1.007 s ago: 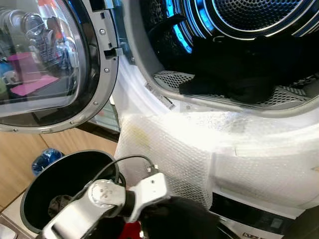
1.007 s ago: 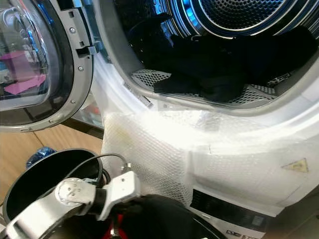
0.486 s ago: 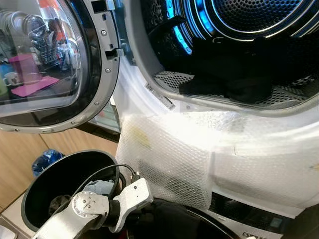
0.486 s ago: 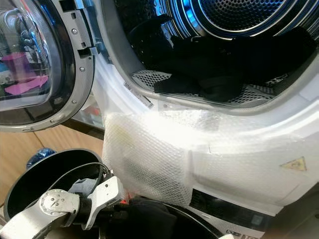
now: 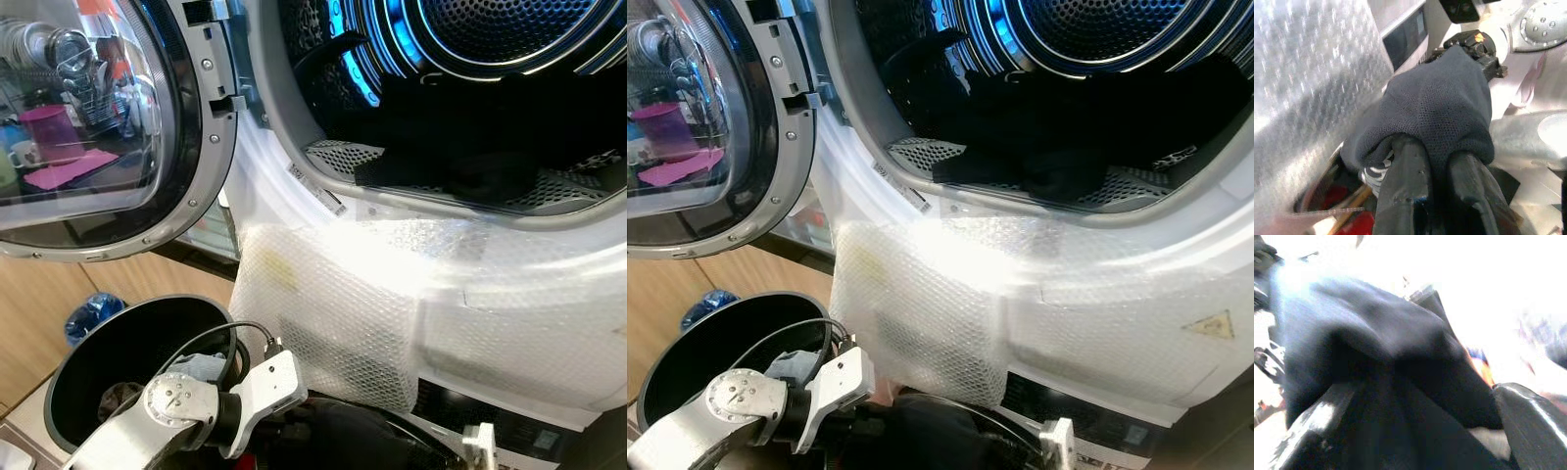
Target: Clothes washing
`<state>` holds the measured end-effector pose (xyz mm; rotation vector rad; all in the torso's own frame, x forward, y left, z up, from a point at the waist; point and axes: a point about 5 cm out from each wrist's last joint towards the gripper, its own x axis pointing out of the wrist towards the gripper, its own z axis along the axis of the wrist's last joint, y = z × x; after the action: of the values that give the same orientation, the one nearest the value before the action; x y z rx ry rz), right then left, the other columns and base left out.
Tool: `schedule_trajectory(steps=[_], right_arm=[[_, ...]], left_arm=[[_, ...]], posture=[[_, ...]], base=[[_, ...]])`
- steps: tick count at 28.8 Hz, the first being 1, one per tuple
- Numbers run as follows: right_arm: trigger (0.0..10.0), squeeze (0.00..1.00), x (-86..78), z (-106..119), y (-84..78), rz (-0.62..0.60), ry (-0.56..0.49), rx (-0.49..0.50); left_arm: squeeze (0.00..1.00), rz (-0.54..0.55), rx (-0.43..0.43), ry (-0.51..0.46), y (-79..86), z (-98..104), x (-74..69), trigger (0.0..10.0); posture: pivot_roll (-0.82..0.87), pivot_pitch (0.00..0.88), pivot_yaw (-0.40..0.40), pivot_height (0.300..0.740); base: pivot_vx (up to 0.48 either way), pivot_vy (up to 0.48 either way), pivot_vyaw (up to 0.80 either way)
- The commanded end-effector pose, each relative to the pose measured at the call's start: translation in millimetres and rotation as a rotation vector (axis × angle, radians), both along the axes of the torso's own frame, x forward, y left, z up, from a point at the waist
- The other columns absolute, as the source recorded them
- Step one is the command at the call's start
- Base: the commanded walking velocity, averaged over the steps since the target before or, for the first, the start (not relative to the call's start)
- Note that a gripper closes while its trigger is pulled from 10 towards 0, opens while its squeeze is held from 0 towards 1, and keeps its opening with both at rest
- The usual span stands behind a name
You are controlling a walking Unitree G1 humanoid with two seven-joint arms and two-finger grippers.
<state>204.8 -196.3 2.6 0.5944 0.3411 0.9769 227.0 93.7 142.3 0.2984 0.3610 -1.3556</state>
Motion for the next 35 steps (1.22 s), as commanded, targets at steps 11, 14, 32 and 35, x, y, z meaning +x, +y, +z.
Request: schedule_trajectory(steps=[11,14,32,35], right_arm=[[10.0,1.00,-7.9,4.3,29.2,0.136,-0.034,-0.047],[10.0,1.00,0.6,1.1,35.3,0.071,-0.043,-0.102],[10.0,1.00,12.1,-23.9,53.9,-0.006,0.018,-0.340],[10.0,1.00,21.6,-28.3,47.2,-0.146,0.036,-0.441]], left_arm=[[0.00,-0.116,-0.049,-0.064,-32.1,17.3,13.4,10.0],[0.00,-0.135,-0.063,-0.064,-38.8,18.5,11.7,10.0],[0.00,-0.144,-0.157,-0.120,-72.8,38.4,22.0,10.0],[0.00,-0.139,-0.174,-0.126,-77.0,40.5,22.3,10.0]], posture=[[-0.03,0.000,0.118,0.740],[-0.03,0.000,0.117,0.740],[-0.02,0.000,0.114,0.740],[-0.02,0.000,0.113,0.740]], base=[[0.000,0.000,0.00],[0.000,0.000,0.00],[0.000,0.000,0.00],[0.000,0.000,0.00]])
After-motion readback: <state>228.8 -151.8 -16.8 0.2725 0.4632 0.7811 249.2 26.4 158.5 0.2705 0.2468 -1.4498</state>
